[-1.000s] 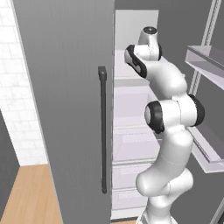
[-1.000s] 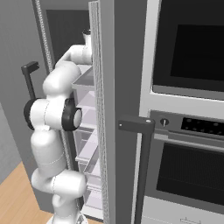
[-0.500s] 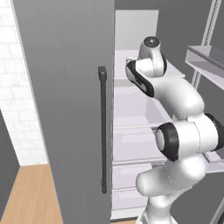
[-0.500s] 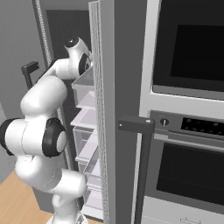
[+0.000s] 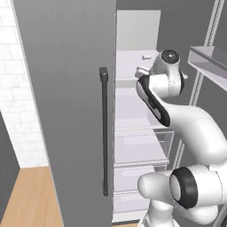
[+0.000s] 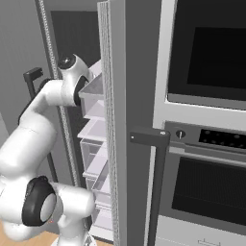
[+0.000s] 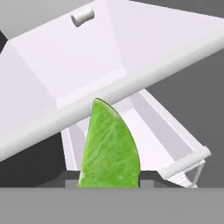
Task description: Grab a lemon wedge from the fridge and one ice cube from the ice bowl, and put them in the glass of lemonade.
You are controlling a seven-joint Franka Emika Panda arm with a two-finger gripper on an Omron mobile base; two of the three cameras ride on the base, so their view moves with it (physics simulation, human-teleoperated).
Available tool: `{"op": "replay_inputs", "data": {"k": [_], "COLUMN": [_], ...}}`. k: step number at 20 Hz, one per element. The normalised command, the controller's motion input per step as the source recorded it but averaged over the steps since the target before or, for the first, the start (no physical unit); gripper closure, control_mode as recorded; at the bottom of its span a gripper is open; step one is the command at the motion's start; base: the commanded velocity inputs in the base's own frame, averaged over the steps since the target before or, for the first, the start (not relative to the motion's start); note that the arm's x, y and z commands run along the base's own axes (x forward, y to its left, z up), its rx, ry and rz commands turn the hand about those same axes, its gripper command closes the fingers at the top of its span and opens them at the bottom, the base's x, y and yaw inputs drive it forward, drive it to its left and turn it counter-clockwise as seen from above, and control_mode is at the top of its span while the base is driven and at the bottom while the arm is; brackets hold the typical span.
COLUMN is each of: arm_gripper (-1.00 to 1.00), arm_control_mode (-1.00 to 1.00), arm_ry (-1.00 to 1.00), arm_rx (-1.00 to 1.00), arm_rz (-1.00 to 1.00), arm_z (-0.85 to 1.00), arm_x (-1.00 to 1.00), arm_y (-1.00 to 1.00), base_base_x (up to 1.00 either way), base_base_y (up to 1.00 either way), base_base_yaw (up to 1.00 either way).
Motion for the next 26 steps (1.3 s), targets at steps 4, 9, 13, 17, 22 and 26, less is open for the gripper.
{"op": "replay_inputs", "data": {"k": [4, 9, 13, 17, 22, 26], "arm_gripper": [1.00, 1.00, 1.00, 1.00, 1.00, 1.00], "arm_control_mode": [-1.00, -1.00, -1.00, -1.00, -1.00, -1.00], "arm_ry": [0.00, 0.00, 0.01, 0.00, 0.00, 0.00], "arm_rx": [0.04, 0.00, 0.00, 0.00, 0.00, 0.01], "arm_rz": [-0.05, -0.03, -0.03, 0.00, 0.00, 0.00], "arm_z": [0.00, -0.16, -0.41, -0.28, -0.10, 0.32], "arm_x": [-1.00, -1.00, -1.00, -1.00, -1.00, -0.56], "arm_y": [0.00, 0.04, 0.28, 0.26, 0.20, 0.03], "base_base_x": [0.00, 0.00, 0.00, 0.00, 0.00, 0.00], "base_base_y": [0.00, 0.00, 0.00, 0.00, 0.00, 0.00], "base_base_yaw": [0.00, 0.00, 0.00, 0.00, 0.00, 0.00]}}
